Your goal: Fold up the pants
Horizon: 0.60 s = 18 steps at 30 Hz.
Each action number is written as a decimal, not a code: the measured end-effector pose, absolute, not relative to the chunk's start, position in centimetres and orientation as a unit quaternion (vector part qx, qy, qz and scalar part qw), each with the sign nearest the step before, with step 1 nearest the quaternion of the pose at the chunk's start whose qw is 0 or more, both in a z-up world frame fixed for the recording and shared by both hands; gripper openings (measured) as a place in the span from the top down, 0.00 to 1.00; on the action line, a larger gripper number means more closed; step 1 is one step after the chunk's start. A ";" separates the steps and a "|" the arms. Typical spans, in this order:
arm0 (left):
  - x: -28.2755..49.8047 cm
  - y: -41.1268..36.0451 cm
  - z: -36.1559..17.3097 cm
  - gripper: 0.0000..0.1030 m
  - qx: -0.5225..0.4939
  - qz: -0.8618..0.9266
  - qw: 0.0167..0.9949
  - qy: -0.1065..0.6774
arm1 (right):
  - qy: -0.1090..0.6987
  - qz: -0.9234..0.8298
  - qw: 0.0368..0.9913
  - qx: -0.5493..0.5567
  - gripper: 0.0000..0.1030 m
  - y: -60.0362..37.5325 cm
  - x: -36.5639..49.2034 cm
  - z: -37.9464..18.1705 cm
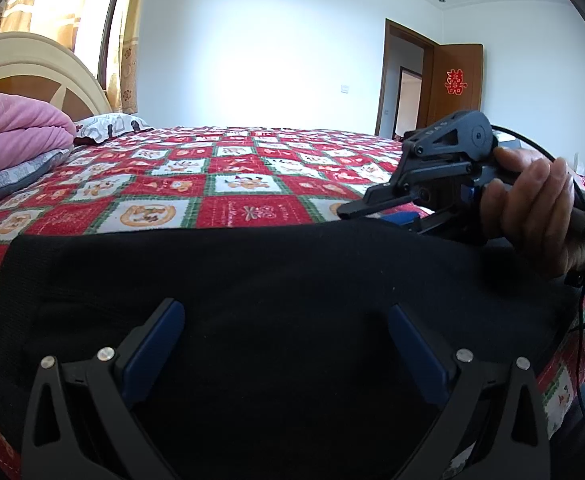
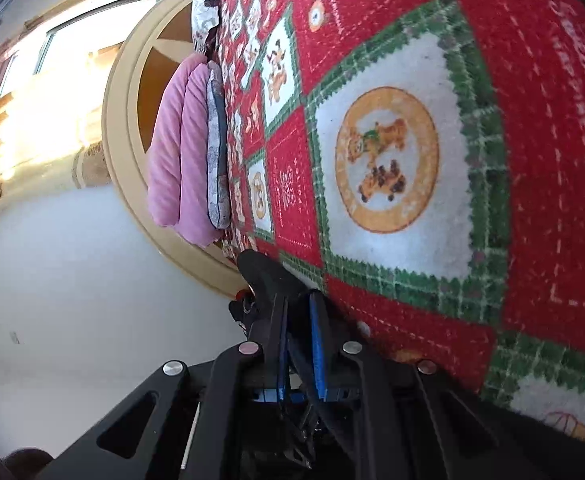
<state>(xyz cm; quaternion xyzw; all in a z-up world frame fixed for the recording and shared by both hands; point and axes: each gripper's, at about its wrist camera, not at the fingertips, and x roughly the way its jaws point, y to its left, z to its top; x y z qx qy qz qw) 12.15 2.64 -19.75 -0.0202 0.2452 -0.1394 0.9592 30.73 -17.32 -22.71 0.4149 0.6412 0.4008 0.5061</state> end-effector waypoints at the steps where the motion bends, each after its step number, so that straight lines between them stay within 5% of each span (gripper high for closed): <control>1: 12.2 2.6 -19.7 0.00 -0.020 -0.140 0.959 0.245 | 0.641 0.399 0.503 0.421 0.89 -17.4 30.7 -22.9; 18: 12.1 2.6 -19.8 0.00 -0.020 -0.140 0.959 0.245 | 0.596 0.405 0.593 0.360 0.99 -16.5 30.3 -17.9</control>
